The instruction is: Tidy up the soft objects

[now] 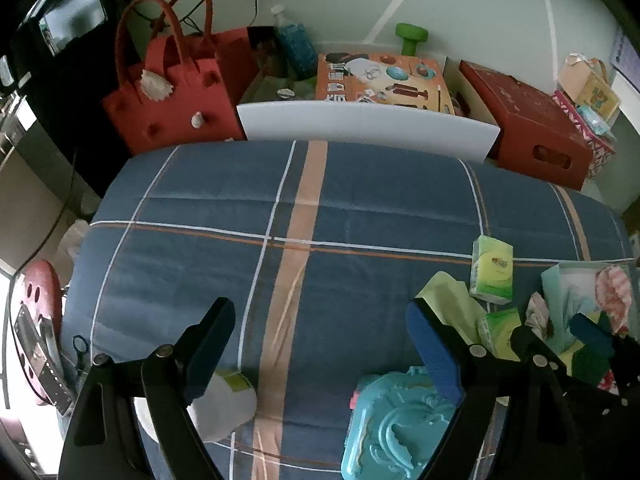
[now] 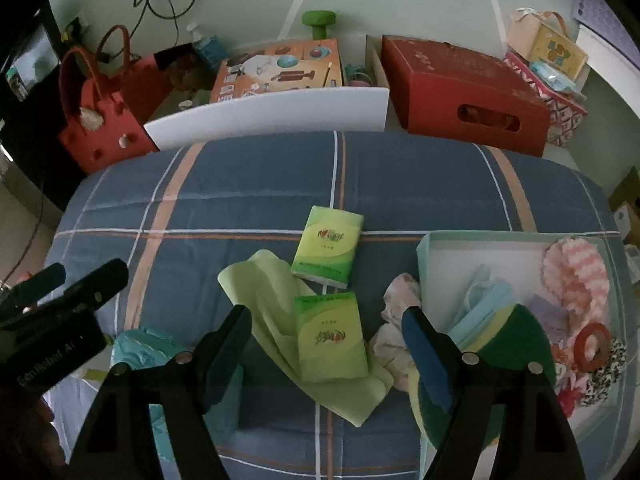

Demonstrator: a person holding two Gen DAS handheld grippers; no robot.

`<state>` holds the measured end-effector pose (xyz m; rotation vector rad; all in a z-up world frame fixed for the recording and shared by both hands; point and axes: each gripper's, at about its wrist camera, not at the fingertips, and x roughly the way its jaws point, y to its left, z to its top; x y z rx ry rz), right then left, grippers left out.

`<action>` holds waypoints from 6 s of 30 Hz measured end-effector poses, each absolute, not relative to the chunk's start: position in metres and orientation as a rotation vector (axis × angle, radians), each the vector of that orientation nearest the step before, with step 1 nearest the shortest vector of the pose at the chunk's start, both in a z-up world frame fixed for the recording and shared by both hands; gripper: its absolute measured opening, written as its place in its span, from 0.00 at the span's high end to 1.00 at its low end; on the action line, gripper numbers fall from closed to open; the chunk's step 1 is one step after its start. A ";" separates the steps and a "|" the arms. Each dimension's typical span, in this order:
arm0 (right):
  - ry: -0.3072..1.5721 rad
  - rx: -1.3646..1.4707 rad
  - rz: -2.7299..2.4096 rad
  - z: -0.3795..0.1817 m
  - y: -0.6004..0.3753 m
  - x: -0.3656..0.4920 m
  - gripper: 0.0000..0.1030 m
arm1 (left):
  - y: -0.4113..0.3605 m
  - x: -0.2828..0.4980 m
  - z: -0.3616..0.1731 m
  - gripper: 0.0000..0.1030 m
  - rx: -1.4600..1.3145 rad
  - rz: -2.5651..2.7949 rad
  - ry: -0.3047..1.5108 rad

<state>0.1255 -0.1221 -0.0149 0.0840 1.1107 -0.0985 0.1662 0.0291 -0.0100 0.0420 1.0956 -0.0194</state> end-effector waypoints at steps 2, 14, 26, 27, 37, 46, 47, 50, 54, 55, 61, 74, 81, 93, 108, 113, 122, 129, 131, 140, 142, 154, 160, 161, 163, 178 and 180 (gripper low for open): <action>1.099 0.089 -0.099 -0.015 -0.123 0.126 0.22 | 0.025 0.167 -0.012 0.15 0.048 -0.027 1.099; 1.118 0.106 -0.107 -0.031 -0.134 0.133 0.22 | 0.019 0.173 -0.027 0.15 0.050 -0.024 1.139; 1.194 0.084 -0.090 -0.061 -0.133 0.139 0.37 | 0.019 0.178 -0.036 0.15 0.049 -0.004 1.167; 1.192 0.088 -0.087 -0.060 -0.133 0.139 0.37 | 0.018 0.178 -0.036 0.15 0.052 -0.005 1.168; 1.200 0.122 -0.017 -0.062 -0.125 0.140 0.46 | 0.017 0.177 -0.034 0.15 0.054 -0.005 1.162; 1.256 0.139 -0.062 -0.082 -0.139 0.143 0.52 | 0.015 0.178 -0.036 0.15 0.059 -0.010 1.168; 1.256 0.137 -0.059 -0.083 -0.138 0.143 0.52 | 0.015 0.178 -0.036 0.15 0.060 -0.010 1.168; 1.247 0.134 -0.045 -0.082 -0.136 0.144 0.56 | 0.014 0.178 -0.038 0.15 0.064 -0.010 1.173; 1.247 0.146 -0.040 -0.083 -0.140 0.144 0.69 | 0.013 0.178 -0.040 0.15 0.068 -0.005 1.177; 1.246 0.149 -0.042 -0.083 -0.142 0.144 0.72 | 0.013 0.178 -0.040 0.15 0.070 -0.004 1.177; 1.222 0.190 -0.019 -0.076 -0.146 0.140 0.76 | 0.011 0.178 -0.042 0.15 0.079 -0.005 1.182; 1.141 0.264 -0.007 -0.046 -0.172 0.128 0.77 | 0.010 0.178 -0.040 0.15 0.041 -0.046 1.195; 1.068 0.276 -0.053 -0.018 -0.192 0.121 0.77 | -0.010 0.203 -0.032 0.15 0.086 -0.150 1.262; 1.003 0.341 -0.095 0.004 -0.224 0.103 0.77 | -0.051 0.243 -0.091 0.23 0.049 -0.250 1.638; 0.977 0.437 -0.147 0.005 -0.262 0.090 0.77 | -0.079 0.249 -0.107 0.75 0.004 -0.174 1.710; 0.977 0.460 -0.138 0.003 -0.266 0.087 0.77 | -0.082 0.240 -0.102 0.91 -0.024 -0.181 1.694; 0.971 0.492 -0.141 0.002 -0.277 0.082 0.77 | -0.087 0.208 -0.057 0.96 -0.085 -0.261 1.577; 0.945 0.535 -0.178 0.005 -0.299 0.070 0.77 | -0.097 0.181 0.013 0.96 -0.129 -0.390 1.396; 0.938 0.549 -0.194 0.006 -0.307 0.066 0.77 | -0.094 0.179 0.038 0.96 -0.137 -0.425 1.328; 0.923 0.597 -0.305 0.005 -0.348 0.043 0.77 | -0.142 0.134 0.106 0.96 -0.159 -0.650 1.105; 0.929 0.606 -0.336 0.002 -0.358 0.039 0.77 | -0.156 0.133 0.106 0.96 -0.176 -0.702 1.095; 0.964 0.590 -0.503 -0.006 -0.398 0.020 0.74 | -0.226 0.142 0.020 0.52 -0.162 -0.655 1.254; 0.973 0.559 -0.523 -0.006 -0.399 0.023 0.41 | -0.200 0.146 0.016 0.36 -0.103 -0.553 1.239; 0.968 0.555 -0.517 -0.004 -0.398 0.024 0.41 | -0.193 0.148 0.018 0.36 -0.067 -0.511 1.229; 0.962 0.534 -0.503 0.000 -0.393 0.027 0.33 | -0.180 0.152 0.020 0.30 -0.024 -0.442 1.220; 0.920 0.448 -0.221 0.024 -0.314 0.072 0.21 | -0.056 0.199 0.018 0.10 -0.026 -0.092 1.231; 0.932 0.431 -0.159 0.023 -0.297 0.081 0.21 | -0.045 0.203 0.016 0.09 -0.030 -0.068 1.236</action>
